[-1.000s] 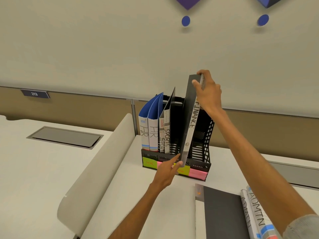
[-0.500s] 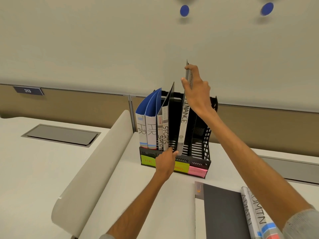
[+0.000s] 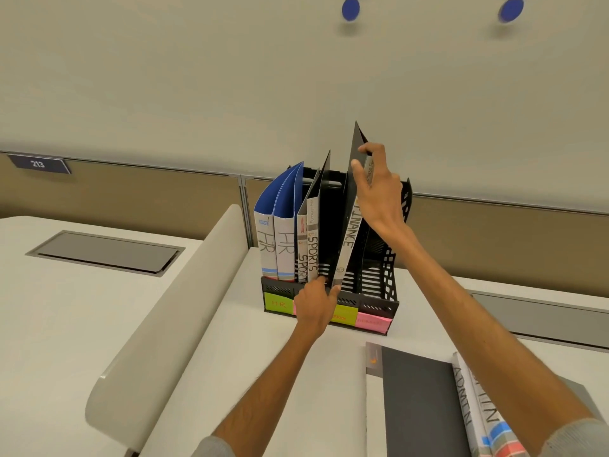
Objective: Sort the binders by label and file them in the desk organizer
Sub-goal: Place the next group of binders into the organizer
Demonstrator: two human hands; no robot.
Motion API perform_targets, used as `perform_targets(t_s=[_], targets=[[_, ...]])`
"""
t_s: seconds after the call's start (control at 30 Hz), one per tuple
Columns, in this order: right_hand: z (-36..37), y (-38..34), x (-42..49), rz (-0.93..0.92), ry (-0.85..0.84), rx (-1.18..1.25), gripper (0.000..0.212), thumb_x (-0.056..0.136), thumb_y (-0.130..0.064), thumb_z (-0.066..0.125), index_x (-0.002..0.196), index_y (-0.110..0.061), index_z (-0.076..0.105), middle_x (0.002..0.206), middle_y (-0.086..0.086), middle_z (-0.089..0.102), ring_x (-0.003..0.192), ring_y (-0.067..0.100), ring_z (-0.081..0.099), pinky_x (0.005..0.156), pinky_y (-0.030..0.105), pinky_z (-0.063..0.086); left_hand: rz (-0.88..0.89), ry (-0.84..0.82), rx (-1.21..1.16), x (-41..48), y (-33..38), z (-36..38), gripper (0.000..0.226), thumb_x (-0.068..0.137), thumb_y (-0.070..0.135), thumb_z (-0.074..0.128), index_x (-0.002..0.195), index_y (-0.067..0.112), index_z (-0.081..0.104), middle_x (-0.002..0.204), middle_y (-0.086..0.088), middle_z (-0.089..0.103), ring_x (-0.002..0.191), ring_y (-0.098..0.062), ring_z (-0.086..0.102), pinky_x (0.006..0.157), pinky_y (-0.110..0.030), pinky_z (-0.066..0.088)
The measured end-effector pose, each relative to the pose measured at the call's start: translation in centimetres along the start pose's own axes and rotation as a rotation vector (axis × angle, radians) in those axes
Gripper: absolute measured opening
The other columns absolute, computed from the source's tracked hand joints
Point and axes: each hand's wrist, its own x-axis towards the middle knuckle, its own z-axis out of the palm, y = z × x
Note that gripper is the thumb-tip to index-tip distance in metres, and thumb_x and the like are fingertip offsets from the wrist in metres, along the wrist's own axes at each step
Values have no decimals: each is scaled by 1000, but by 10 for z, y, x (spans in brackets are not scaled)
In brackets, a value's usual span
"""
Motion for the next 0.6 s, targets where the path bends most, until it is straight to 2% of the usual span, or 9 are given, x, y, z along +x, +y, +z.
perform_targets(t_s=[0.17,0.23,0.37,0.43,0.53,0.6], targets=[[2,-2,1,35,3,43,33,105,-38,37,125,-13,43,55,-5,40,36,1,40,38,9,32,-49,20,24,-1,7,0,56,85,71,48,97,18,63,87,-1,68,81,-22,66,67,-33,50],[6,1,-3,57,-29,58,33,105,-40,32,125,-15,41,51,-4,38,33,4,37,36,10,30,-66,16,22,0,8,2,51,88,66,51,97,17,62,89,-3,68,83,-24,66,66,-33,49],[26,13,-41,105,-199,71,33,105,-42,29,130,-21,37,55,-2,42,32,3,37,35,11,29,-86,26,-69,-2,8,3,40,91,55,54,96,15,60,89,-6,69,83,-27,66,63,-32,44],[34,15,-58,146,-228,62,35,105,-40,30,135,-23,35,58,-2,48,33,2,41,36,11,31,-105,19,-99,-3,7,1,40,92,53,54,103,15,61,94,-7,70,88,-28,67,66,-34,48],[35,14,-61,173,-234,59,39,105,-40,29,141,-25,32,57,-1,47,33,3,41,38,13,33,-104,-31,-175,-10,6,-1,49,91,50,58,125,14,58,114,-7,69,103,-27,66,80,-36,51],[31,14,-58,154,-276,40,43,105,-41,27,147,-29,25,57,1,48,33,3,39,37,14,33,-88,-108,-271,-18,4,-4,56,91,46,61,137,15,50,129,-7,63,102,-25,68,88,-37,53]])
